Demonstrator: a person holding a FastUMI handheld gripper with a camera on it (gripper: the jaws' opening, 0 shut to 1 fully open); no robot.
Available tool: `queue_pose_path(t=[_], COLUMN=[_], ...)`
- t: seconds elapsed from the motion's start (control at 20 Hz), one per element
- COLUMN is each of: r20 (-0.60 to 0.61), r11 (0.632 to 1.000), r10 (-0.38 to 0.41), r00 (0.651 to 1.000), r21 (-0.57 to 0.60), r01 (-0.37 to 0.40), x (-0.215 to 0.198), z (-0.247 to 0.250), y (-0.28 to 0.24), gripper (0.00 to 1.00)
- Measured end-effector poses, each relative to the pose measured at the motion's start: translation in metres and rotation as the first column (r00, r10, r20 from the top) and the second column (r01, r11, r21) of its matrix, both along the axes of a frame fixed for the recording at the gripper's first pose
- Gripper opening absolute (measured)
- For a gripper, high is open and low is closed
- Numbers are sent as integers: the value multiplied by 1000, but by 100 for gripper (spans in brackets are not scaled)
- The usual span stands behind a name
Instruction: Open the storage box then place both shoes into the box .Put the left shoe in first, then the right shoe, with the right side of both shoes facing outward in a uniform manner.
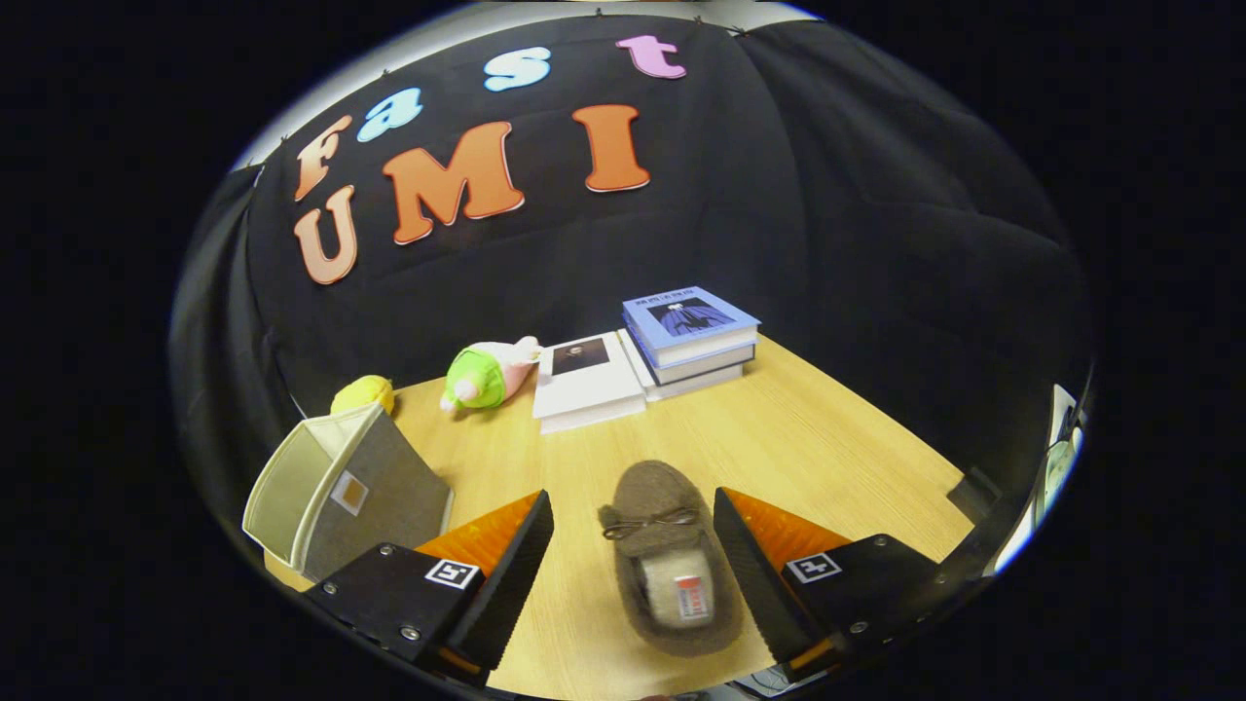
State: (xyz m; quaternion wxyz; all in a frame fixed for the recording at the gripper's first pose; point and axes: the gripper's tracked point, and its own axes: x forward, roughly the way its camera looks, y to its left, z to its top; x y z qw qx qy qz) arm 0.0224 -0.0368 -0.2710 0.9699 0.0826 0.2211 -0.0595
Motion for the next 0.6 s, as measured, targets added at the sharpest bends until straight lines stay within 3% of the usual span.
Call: queue_pose_path(t=[0.3, 0.6], r20=[-55, -118], r11=[998, 996], r10=[-46, -4], r00=[997, 993], r21=[47, 83], r01=[48, 14], x=[-17, -18], z=[-36, -66], y=[-44, -40], gripper=[99, 93])
